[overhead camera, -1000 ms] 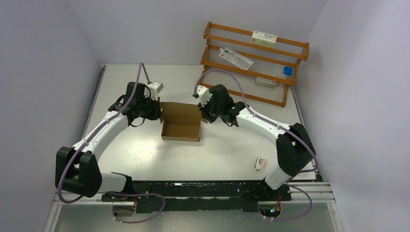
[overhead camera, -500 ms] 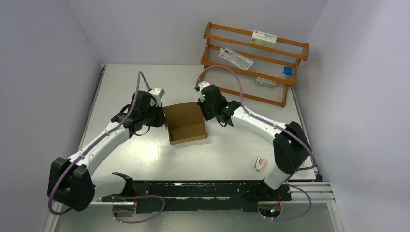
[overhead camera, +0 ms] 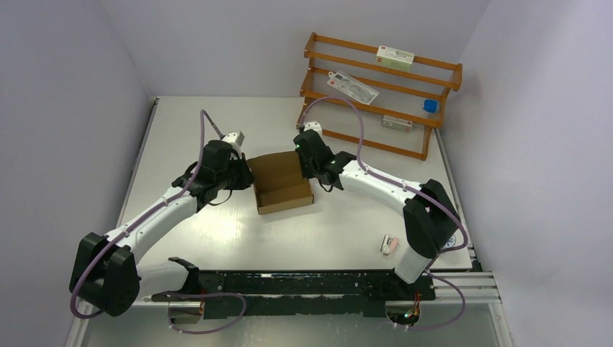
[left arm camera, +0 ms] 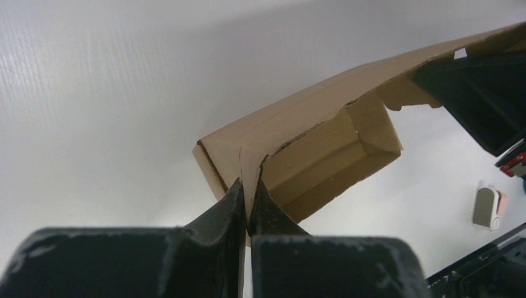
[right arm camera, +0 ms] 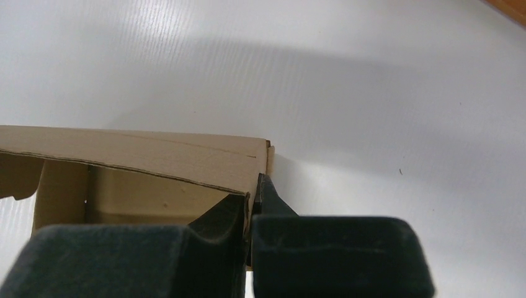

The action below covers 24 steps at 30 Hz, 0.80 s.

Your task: Fold the paper box

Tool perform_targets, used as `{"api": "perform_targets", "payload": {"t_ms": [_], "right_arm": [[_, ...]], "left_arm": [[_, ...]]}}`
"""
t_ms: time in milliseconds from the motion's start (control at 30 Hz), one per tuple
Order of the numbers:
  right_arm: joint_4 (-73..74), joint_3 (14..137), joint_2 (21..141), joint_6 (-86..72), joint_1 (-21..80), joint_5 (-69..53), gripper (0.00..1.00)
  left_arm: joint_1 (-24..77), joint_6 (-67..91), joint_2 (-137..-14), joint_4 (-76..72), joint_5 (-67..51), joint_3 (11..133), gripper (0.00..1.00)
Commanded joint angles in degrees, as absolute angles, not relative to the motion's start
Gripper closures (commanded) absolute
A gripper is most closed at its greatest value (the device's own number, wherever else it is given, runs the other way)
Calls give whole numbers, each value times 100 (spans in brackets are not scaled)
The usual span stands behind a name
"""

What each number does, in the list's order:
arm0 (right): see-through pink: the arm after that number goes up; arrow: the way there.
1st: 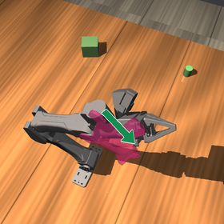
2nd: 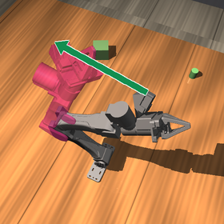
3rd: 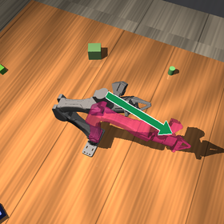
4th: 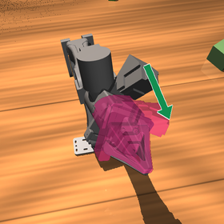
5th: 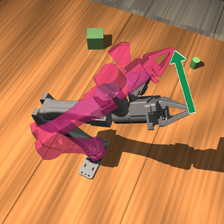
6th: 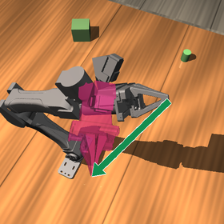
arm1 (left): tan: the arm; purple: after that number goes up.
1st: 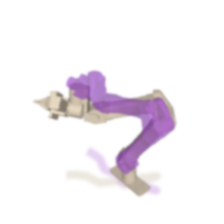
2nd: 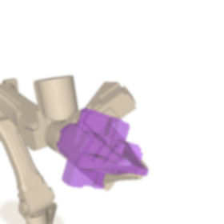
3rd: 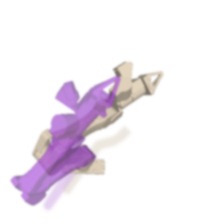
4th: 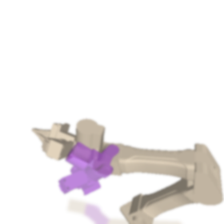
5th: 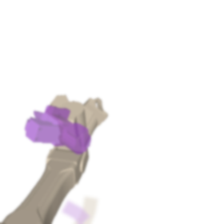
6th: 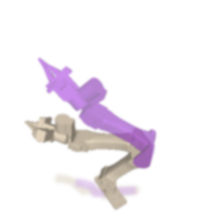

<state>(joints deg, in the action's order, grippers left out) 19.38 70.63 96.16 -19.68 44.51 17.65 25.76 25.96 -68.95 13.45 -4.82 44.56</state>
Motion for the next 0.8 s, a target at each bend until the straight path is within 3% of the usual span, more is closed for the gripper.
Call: {"api": "perform_targets", "payload": {"t_ms": [0, 600, 700, 767], "right_arm": [[1634, 6975, 9591, -2493, 4779, 1808, 100], [290, 5331, 8714, -2851, 5293, 2405, 100], [172, 5119, 8507, -2893, 5353, 2407, 94], [167, 5082, 8357, -2860, 5411, 2393, 83]], "left_arm": [[2798, 3249, -6822, 584, -760, 4404, 93], [3540, 3206, -6290, 427, -10, 3510, 90], [3582, 3191, -6173, 462, 150, 3389, 89], [3615, 3177, -6086, 498, 212, 3339, 89]]}}
